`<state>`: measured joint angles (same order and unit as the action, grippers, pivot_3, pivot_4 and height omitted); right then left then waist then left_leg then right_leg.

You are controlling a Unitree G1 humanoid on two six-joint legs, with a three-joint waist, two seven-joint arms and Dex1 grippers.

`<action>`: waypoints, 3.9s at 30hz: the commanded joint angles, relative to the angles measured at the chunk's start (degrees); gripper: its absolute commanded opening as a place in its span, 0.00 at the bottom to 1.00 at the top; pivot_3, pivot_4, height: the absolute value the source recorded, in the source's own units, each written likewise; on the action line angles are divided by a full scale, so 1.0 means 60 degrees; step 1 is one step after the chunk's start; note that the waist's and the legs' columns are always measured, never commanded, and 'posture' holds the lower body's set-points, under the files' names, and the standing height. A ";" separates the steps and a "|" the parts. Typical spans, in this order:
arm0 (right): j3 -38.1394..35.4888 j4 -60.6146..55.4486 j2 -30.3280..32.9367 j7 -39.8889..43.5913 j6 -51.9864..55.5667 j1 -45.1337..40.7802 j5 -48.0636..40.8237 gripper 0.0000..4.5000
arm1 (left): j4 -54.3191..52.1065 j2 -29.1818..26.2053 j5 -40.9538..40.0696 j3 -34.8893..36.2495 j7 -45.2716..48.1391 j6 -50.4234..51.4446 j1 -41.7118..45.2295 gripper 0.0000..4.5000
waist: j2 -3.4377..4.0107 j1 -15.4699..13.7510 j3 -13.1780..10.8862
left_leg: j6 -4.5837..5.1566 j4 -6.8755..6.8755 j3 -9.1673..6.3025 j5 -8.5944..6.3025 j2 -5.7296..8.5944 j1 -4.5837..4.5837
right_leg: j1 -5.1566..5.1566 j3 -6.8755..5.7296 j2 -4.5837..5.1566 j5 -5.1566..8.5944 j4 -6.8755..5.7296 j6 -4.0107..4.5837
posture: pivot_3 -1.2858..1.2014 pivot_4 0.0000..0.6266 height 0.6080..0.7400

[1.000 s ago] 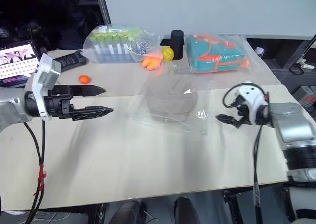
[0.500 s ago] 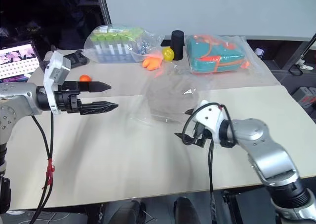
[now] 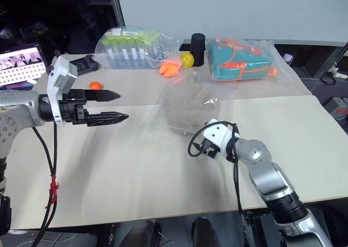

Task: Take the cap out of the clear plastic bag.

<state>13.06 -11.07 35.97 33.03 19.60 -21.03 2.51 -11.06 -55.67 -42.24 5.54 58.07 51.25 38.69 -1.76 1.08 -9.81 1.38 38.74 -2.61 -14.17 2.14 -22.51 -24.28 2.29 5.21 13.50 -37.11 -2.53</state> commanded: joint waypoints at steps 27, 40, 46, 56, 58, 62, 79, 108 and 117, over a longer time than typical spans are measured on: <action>-0.1128 0.0461 -0.1006 -0.1503 -0.2527 -0.2188 0.1376 0.01 | -0.1298 0.4861 -0.8630 0.1022 -1.0519 0.2941 -0.1857 1.00 | 0.0008 0.0052 0.0006 | -0.0017 0.0000 -0.0006 -0.0008 -0.0001 0.0032 | 0.0008 0.0034 0.0012 -0.0003 -0.0022 0.0000 | 0.52 0.24 1.00; -0.1100 0.0612 -0.1218 -0.1215 -0.2125 -0.2666 0.1304 0.01 | -0.0600 0.7528 -1.0394 -0.0630 -1.6006 -0.0904 -0.2848 1.00 | 0.0005 -0.0068 0.0007 | -0.0050 0.0007 -0.0006 -0.0003 0.0014 0.0033 | 0.0017 0.0033 0.0004 -0.0012 -0.0011 0.0007 | 0.52 0.24 1.00; -0.1125 0.0425 -0.1201 -0.1065 -0.1832 -0.2708 0.1275 0.01 | 0.0445 0.8308 -0.9739 -0.0595 -1.5750 -0.1467 -0.2576 1.00 | 0.0005 -0.0069 0.0007 | -0.0050 0.0008 -0.0001 -0.0002 0.0021 0.0032 | 0.0021 0.0032 0.0003 -0.0012 -0.0005 0.0007 | 0.52 0.24 1.00; -0.1211 0.0195 -0.1155 -0.0962 -0.1424 -0.2705 0.1189 0.01 | 0.2859 0.9320 -0.7533 -0.0061 -1.4095 -0.2138 -0.1533 1.00 | 0.0003 -0.0067 0.0007 | -0.0050 0.0007 0.0001 -0.0001 0.0033 0.0029 | 0.0025 0.0025 -0.0003 -0.0012 0.0006 0.0007 | 0.52 0.24 1.00; -0.1217 0.0161 -0.1153 -0.0949 -0.1358 -0.2703 0.1165 0.00 | 0.3288 0.9505 -0.7178 0.0112 -1.3793 -0.2232 -0.1343 0.88 | 0.0003 -0.0060 0.0007 | -0.0050 0.0008 0.0001 -0.0001 0.0036 0.0029 | 0.0025 0.0024 -0.0002 -0.0012 0.0006 0.0007 | 0.52 0.24 1.00; -0.1202 0.0101 -0.1173 -0.0937 -0.1242 -0.2724 0.1144 0.00 | 0.3599 0.9888 -0.6837 0.0248 -1.3343 -0.1972 -0.1190 0.63 | 0.0003 -0.0067 0.0007 | -0.0049 0.0009 -0.0001 -0.0001 0.0033 0.0026 | 0.0024 0.0021 0.0000 -0.0012 0.0007 0.0007 | 0.52 0.24 1.00; -0.0659 0.0156 -0.1260 -0.0787 -0.1495 -0.2657 0.1449 0.00 | 0.0601 0.9926 -1.0144 0.0567 -1.6145 -0.0413 -0.3444 0.01 | 0.0002 -0.0050 0.0008 | -0.0049 0.0006 -0.0007 -0.0003 0.0011 0.0027 | 0.0020 0.0028 0.0000 -0.0012 0.0006 0.0006 | 0.52 0.24 1.00; -0.0105 0.0708 -0.1011 -0.0423 -0.2435 -0.2064 0.2314 0.00 | -0.4451 0.9913 -1.1793 0.0250 -2.0595 -0.3734 -0.5009 0.01 | -0.0006 -0.0237 0.0006 | -0.0075 -0.0001 -0.0002 0.0012 0.0021 0.0036 | 0.0051 0.0024 -0.0010 -0.0024 0.0058 0.0020 | 0.52 0.24 1.00; 0.0013 0.1416 -0.1193 -0.0495 -0.2813 -0.2318 0.2350 0.00 | -0.6575 0.9162 -1.1793 -0.1264 -2.0363 -0.5227 -0.5841 0.01 | -0.0006 -0.0214 0.0006 | -0.0076 -0.0009 0.0003 0.0013 0.0011 0.0037 | 0.0052 0.0026 -0.0013 -0.0027 0.0069 0.0030 | 0.52 0.24 1.00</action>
<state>14.17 -2.11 29.03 30.90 4.23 -33.20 16.72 -46.12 0.10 -112.77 0.94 -65.24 22.11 4.36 -1.80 -0.21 -9.77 0.92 38.68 -2.59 -14.10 2.21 -22.29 -23.96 2.44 5.13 13.33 -36.70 -2.35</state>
